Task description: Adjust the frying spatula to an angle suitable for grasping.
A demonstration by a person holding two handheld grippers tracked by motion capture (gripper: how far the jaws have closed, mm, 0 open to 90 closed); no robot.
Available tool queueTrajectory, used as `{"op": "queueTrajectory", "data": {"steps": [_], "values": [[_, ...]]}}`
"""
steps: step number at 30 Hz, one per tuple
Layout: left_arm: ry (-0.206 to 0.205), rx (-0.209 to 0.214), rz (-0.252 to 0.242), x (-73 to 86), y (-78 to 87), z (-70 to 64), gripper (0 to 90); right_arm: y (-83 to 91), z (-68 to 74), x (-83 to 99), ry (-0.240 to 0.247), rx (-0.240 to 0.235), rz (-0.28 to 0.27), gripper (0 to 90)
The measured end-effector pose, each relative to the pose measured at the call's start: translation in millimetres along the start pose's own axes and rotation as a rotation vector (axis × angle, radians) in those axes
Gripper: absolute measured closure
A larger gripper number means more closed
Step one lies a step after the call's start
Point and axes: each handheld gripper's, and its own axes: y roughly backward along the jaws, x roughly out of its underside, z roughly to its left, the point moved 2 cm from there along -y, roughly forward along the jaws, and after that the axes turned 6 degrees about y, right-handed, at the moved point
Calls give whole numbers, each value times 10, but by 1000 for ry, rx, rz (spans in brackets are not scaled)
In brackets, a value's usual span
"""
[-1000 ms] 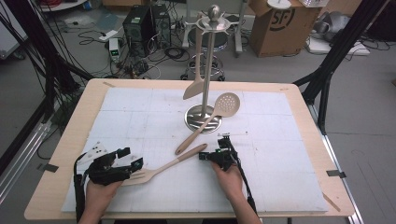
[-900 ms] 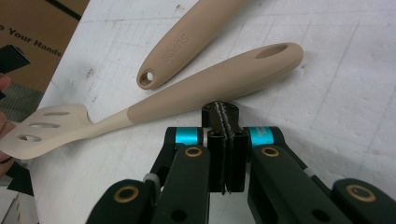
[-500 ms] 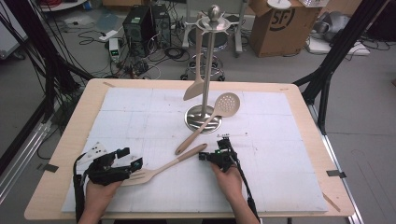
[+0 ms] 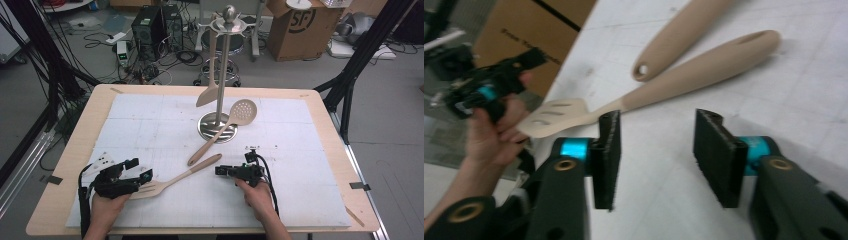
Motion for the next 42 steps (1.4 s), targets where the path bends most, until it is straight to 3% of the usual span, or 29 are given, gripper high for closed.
{"op": "queueTrajectory", "data": {"steps": [5, 12, 16, 19, 21, 23, 28, 37, 42], "values": [[-4, 3, 6, 3, -1, -5, 217, 113, 95, 49, 26, -16, -24, 427], [-12, 6, 15, 4, -14, -5, 218, 261, 162, 65, 39, -26, -63, 404], [-16, 6, 19, 10, -34, -10, 218, 326, 185, 47, 46, -10, -60, 392], [-15, 11, 21, 11, -37, -20, 218, 396, 198, 43, 69, 22, -67, 388], [-17, 13, 21, 11, -42, -24, 219, 463, 204, 49, 104, 80, -76, 373], [-21, 15, 27, 11, -49, -28, 219, 514, 204, 57, 118, 104, -94, 361], [-22, 20, 32, 11, -68, -43, 219, 631, 196, 75, 133, 124, -131, 345], [-24, 33, 37, 7, -109, -58, 219, 903, 259, 142, 252, 236, -231, 309], [-28, 39, 39, 4, -126, -72, 219, 1047, 273, 200, 271, 271, -287, 309]]}}
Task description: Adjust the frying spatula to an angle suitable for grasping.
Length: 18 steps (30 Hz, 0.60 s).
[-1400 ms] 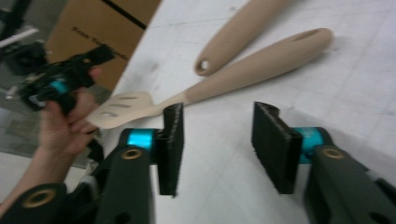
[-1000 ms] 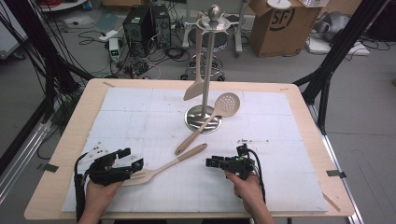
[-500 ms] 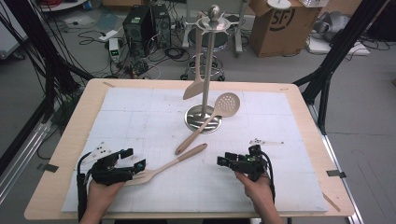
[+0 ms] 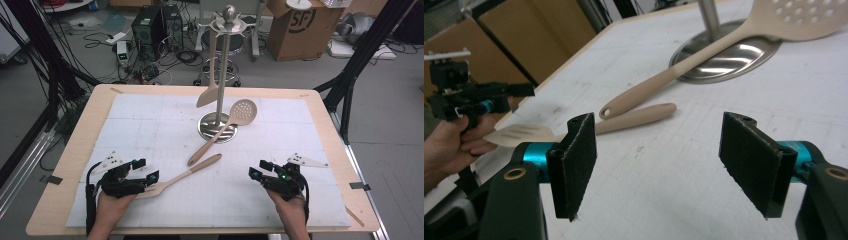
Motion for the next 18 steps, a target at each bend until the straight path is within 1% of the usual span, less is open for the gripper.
{"op": "queueTrajectory", "data": {"steps": [1, 2, 5, 9, 10, 12, 14, 15, 18], "values": [[-1, 2, 2, -2, -1, 0, 219, 27, -10, 3, 6, 13, -9, 307], [1, 2, 1, -3, -2, 0, 220, 61, -15, 9, 2, 19, -18, 305], [1, 5, -3, -13, 1, 1, 225, 138, -32, 32, 12, 38, -25, 303], [7, 10, -9, -33, 19, 7, 228, 223, -35, 80, 9, 48, -24, 304], [13, 16, -15, -41, 23, 6, 228, 236, -37, 91, 1, 46, -23, 304], [16, 14, -22, -49, 33, 3, 228, 233, -47, 104, -1, 51, -27, 304], [15, 15, -27, -52, 45, 3, 229, 214, -40, 112, -9, 50, -18, 305], [14, 14, -28, -54, 50, 6, 230, 198, -37, 117, -5, 48, -12, 305], [28, 12, -38, -76, 70, 9, 230, 162, -14, 116, 5, 44, -7, 305]]}}
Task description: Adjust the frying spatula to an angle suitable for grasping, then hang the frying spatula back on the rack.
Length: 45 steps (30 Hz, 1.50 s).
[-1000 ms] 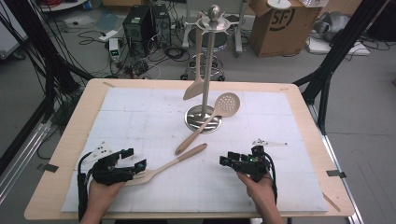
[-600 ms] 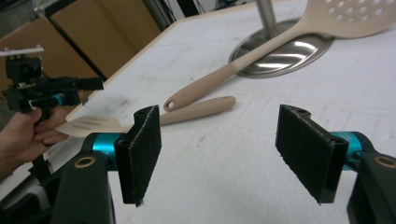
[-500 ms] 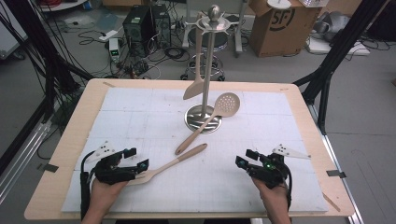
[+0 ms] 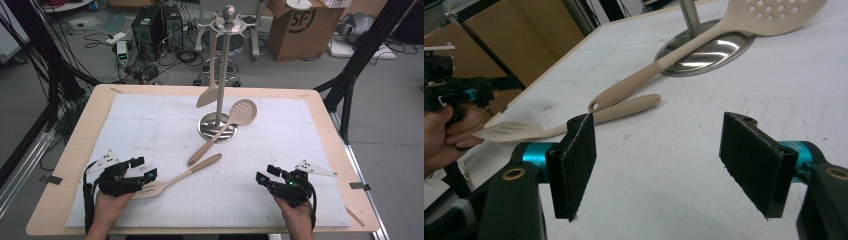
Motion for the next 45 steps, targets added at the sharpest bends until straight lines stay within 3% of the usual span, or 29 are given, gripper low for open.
{"op": "queueTrajectory", "data": {"steps": [5, 8, 12, 15, 19, 23, 25, 31, 40, 45], "values": [[6, 77, 9, -148, 13, -104, 229, -3, -2, 3, -6, -5, 5, 305], [15, 140, 76, -191, -59, -142, 228, 1, -25, -2, -17, -4, -3, 306], [25, 149, 132, -190, -133, -140, 242, 16, -38, -13, -14, 0, -11, 305], [33, 163, 165, -227, -128, -153, 307, 15, -50, -7, -17, 3, -11, 305], [25, 165, 190, -293, -139, -181, 319, 9, -57, -2, -19, 2, -6, 306], [71, 203, 234, -324, -240, -166, 352, 2, -42, 1, -22, 0, -3, 307], [114, 249, 277, -317, -298, -130, 408, -2, -37, -3, -16, -3, -7, 306], [87, 233, 400, -315, -423, -114, 449, -10, -41, -8, -26, -17, -11, 309], [113, 262, 528, -300, -605, -74, 486, -9, -26, -16, -20, -26, -15, 320], [91, 253, 587, -256, -672, -44, 521, 2, -37, -17, -21, -24, -20, 324]]}}
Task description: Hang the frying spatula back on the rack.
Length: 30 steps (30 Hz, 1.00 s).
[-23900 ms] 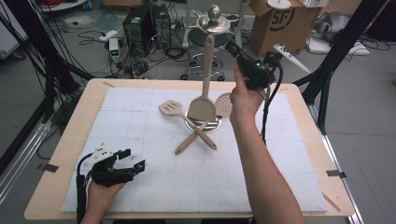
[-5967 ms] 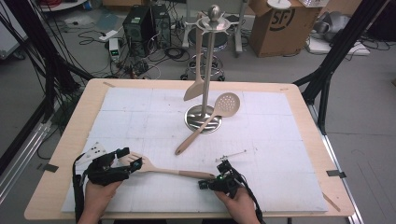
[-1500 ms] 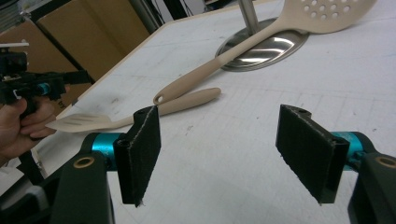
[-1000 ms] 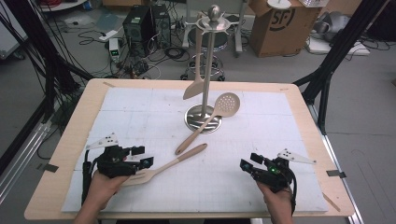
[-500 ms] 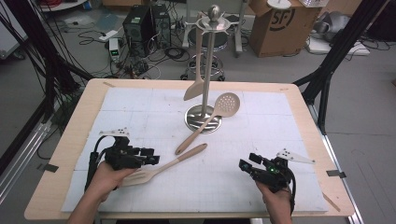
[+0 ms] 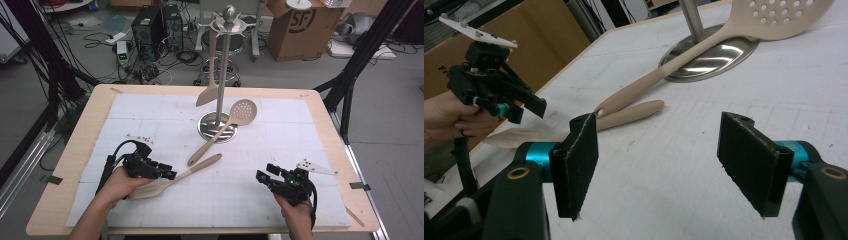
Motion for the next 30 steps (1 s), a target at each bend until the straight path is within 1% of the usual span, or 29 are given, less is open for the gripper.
{"op": "queueTrajectory", "data": {"steps": [4, 6, 8, 9, 10, 11, 15, 18, 19, 20, 21, 22, 24, 28, 29, 30], "values": [[-7, -15, 25, -5, -26, 46, 550, -1, 1, -3, 1, 1, -4, 326], [-6, -23, 42, -5, -44, 67, 550, -3, 1, -2, 0, 2, -2, 327], [-14, -45, 67, -7, -64, 84, 549, -2, 2, -1, 0, 2, -1, 327], [-12, -49, 69, -7, -75, 85, 549, -1, 3, -2, -1, 2, -1, 328], [-18, -56, 81, -11, -82, 90, 548, -2, 1, -2, 0, 3, -3, 328], [-19, -49, 84, -10, -97, 94, 548, -3, -3, -2, 4, 4, -6, 329], [-36, -86, 123, -18, -151, 86, 547, -3, -3, -3, -2, 6, -6, 330], [-32, -80, 136, -25, -193, 105, 556, -5, -2, -3, -1, 6, -5, 330], [-32, -84, 146, -24, -209, 109, 556, -5, -3, -2, 2, 7, -7, 330], [-42, -91, 162, -24, -227, 116, 556, -2, -3, -2, 1, 6, -6, 330], [-37, -92, 166, -23, -241, 111, 556, 1, -3, -2, -3, 7, -5, 330], [-41, -92, 176, -24, -252, 111, 554, 1, -7, -2, -3, 8, -7, 330], [-37, -96, 178, -32, -266, 110, 548, 7, -6, -3, -8, 7, -6, 330], [-37, -93, 191, -28, -292, 108, 548, 8, -12, -4, 2, 8, -10, 331], [-42, -90, 199, -20, -308, 105, 548, 8, -9, -4, -5, 9, -7, 330], [-48, -95, 209, -17, -320, 101, 544, 8, -9, -2, -8, 7, -4, 331]]}}
